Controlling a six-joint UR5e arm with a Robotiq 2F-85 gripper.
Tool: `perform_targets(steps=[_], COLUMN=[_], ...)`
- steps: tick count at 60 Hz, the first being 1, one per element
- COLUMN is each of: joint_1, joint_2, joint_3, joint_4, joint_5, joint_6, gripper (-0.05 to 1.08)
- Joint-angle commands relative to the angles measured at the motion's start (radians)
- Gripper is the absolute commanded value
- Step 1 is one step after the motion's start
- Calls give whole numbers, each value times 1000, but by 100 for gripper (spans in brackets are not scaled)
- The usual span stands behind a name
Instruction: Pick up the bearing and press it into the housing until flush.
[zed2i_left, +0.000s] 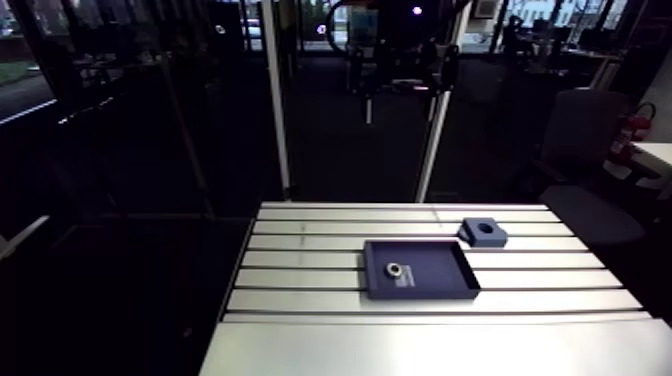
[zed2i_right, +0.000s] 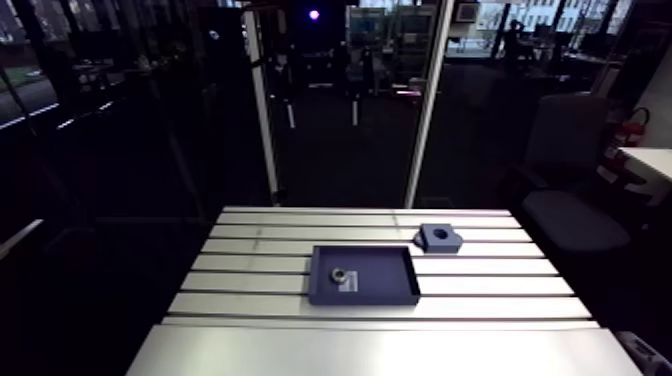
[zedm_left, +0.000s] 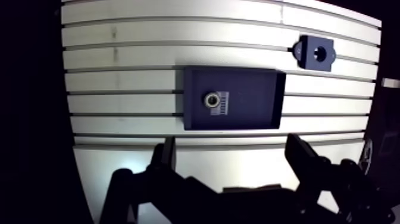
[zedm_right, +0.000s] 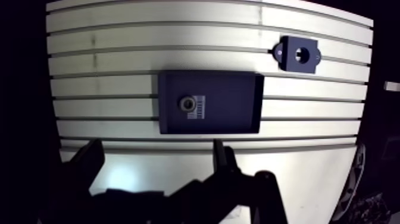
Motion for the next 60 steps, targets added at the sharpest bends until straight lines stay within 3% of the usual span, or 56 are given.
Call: perform_targets(steps=[1, 19, 31, 60], joint_1=[1, 1, -1, -15], joint_2=[1, 1, -3, -11], joint_3=[8, 13, 58, 292], joint_4=[-3, -4, -6, -251], joint_5=[-2, -7, -9, -8], joint_6=[2, 0, -1, -75], gripper=[1, 1, 1, 1])
